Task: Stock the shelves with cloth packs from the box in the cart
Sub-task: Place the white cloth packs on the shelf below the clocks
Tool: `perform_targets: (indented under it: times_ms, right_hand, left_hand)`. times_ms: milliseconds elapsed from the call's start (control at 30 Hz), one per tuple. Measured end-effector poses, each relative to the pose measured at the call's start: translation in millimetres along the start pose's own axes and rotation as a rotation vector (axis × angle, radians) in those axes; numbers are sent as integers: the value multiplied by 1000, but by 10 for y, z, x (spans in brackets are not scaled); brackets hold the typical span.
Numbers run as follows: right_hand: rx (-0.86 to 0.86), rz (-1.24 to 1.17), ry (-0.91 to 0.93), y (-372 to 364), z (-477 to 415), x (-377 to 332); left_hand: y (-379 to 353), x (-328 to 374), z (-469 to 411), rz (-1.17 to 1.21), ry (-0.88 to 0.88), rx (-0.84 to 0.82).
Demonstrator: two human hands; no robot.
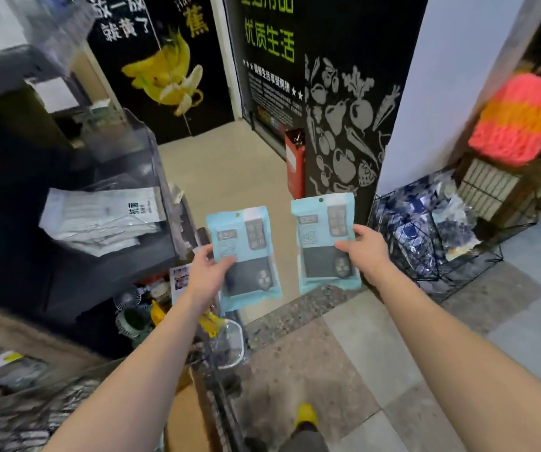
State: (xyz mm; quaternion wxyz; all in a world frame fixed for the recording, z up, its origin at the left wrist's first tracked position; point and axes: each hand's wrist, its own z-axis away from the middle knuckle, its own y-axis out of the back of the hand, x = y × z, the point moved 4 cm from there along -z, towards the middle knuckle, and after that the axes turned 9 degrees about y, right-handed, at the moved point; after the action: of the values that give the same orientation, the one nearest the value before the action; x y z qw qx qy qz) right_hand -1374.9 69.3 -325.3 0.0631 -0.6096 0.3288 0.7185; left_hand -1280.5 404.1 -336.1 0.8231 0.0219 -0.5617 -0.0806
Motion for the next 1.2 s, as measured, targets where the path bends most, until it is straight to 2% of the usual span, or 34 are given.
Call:
perform_targets:
  times_ms: [233, 367, 533, 633, 733, 1033, 1200]
  right_hand:
    - [-86, 66, 55, -227, -1661, -214]
    - [-193, 93, 55, -493, -2637, -445]
    - [-282, 117, 49, -932, -3731, -604]
    - [-343, 105, 56, -1374, -4479, -443]
    - [-441, 145, 101, -1767, -4901, -708]
    - [-775, 201, 344, -3120, -5933, -1769]
    - [-1020, 85, 440, -4357, -6116, -2138]
  left_hand:
    - [-455, 469, -1316, 68, -14, 61]
    - [-614, 789, -2094, 94, 7, 113]
    - [-627, 1188, -2845, 77, 37, 210]
    - [-584, 1315, -3257, 93, 64, 251]
    - [-523, 1417, -3610, 133, 89, 335]
    - [-121, 1856, -3910, 187, 126, 715]
    - [264, 1995, -3698, 266, 113, 940]
